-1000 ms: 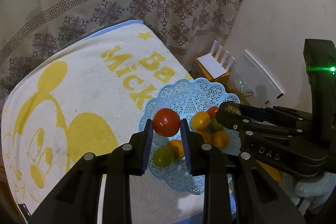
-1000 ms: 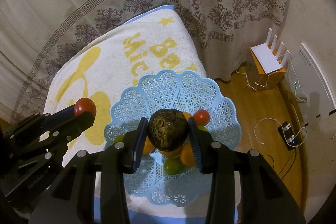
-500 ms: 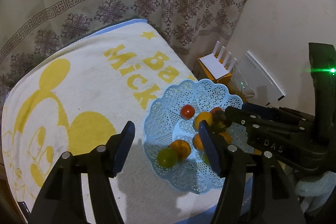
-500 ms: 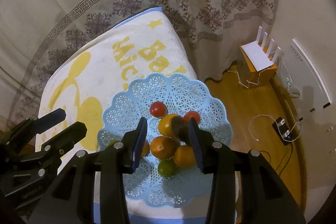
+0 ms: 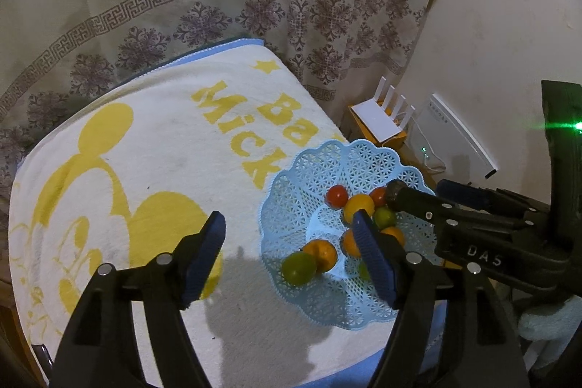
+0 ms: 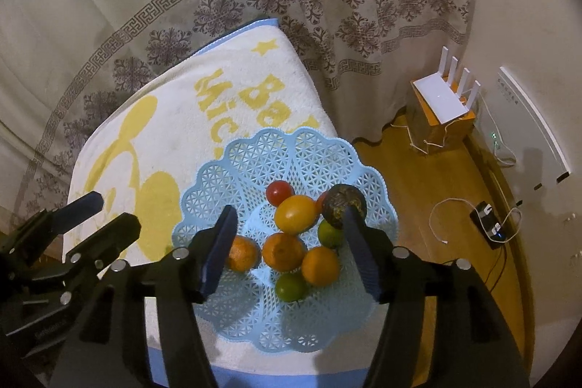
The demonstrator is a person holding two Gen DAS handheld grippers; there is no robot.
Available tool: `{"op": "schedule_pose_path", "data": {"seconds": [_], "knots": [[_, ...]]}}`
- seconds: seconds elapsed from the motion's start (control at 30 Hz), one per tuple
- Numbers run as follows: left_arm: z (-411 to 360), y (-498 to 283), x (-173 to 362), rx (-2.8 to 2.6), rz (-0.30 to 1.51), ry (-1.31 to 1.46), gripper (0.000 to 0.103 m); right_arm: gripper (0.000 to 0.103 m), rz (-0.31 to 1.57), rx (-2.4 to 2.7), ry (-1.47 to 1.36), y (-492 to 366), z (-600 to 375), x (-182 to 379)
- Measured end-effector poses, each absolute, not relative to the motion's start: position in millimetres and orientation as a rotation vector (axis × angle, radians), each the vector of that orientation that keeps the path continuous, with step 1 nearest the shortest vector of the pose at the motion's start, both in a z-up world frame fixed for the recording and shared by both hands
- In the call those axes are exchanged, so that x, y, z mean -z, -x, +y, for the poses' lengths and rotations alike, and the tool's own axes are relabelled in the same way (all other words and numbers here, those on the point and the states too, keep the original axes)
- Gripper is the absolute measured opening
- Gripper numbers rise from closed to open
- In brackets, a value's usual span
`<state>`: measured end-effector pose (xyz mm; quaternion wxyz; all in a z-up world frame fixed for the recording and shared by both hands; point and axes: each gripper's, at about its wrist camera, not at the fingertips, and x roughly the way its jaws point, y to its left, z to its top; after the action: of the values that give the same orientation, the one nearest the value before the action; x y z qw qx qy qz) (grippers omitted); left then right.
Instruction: Organize fruits
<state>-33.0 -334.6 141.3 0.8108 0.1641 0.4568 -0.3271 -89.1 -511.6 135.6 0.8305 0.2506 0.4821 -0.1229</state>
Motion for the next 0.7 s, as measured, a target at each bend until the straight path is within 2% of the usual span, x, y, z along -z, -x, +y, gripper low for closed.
{"op": "schedule_pose_path", "data": {"seconds": [0.33, 0.43, 0.5, 0.63, 0.67, 0.7], "knots": [[-325.8, 40.2, -146.1, 0.677, 0.96, -0.355, 0.072, 0.066, 1.018, 0.256, -0.532, 96.6, -507.4, -138.0], [-322.4, 41.5, -147.4, 0.671, 0.96, -0.354, 0.072, 0.081, 1.009, 0.25, -0.533, 100.7, -504.2, -138.7], [-320.3, 42.3, -147.8, 0.668, 0.962, -0.351, 0.072, 0.097, 1.001, 0.247, -0.522, 103.6, -500.6, -139.6], [-317.3, 43.8, -148.0, 0.662, 0.962, -0.351, 0.073, 0.1, 1.01, 0.241, -0.514, 108.5, -495.3, -137.3], [-316.2, 44.5, -148.2, 0.658, 0.962, -0.352, 0.084, 0.1, 1.019, 0.244, -0.514, 109.4, -494.7, -136.2], [-314.7, 45.9, -149.3, 0.655, 0.955, -0.348, 0.087, 0.1, 1.027, 0.248, -0.512, 111.3, -493.6, -134.9]]}}
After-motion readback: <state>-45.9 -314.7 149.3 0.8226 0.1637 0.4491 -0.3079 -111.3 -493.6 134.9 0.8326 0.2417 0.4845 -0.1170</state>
